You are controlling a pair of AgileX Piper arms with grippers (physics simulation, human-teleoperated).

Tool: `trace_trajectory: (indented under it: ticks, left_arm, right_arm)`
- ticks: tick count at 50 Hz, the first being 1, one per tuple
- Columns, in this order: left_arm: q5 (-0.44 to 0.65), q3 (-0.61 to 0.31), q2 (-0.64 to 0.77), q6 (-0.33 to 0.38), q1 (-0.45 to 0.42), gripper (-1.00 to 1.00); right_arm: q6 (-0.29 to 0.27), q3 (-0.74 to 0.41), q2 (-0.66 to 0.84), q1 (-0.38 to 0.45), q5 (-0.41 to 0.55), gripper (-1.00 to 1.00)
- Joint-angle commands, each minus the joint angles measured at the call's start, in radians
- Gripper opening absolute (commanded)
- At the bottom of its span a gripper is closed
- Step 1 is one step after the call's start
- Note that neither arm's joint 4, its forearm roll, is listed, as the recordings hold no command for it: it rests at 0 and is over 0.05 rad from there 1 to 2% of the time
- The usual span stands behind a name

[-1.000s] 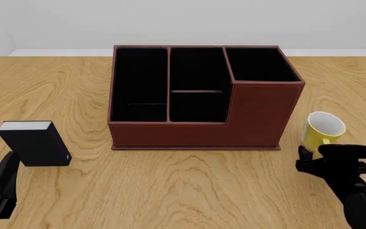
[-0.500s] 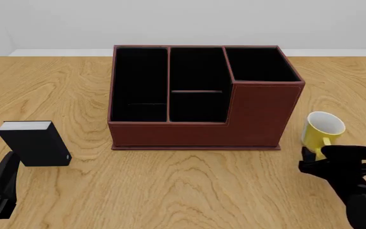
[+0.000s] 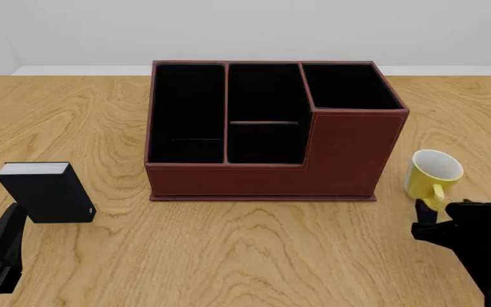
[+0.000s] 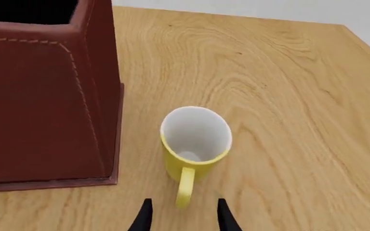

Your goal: Pick up the yellow and white mug and place it to the right of the caddy.

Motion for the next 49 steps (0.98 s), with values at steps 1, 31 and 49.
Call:
trace_trajectory:
  ticks: [1,31,49]
  left_arm:
    - [0.0,0.0,0.0,0.0,0.0,1.0]
    - [0.0,0.0,0.0,0.0,0.0,1.0]
    - [0.0,0.0,0.0,0.0,0.0,1.0]
  right_arm:
    - [-0.02,0.065,-0.147,0.01,0.042,1.0]
    - [-0.055,0.069,-0.527,0.019,0.371,1.0]
    - [-0.064,0.069,-0.714,0.023,0.549,1.0]
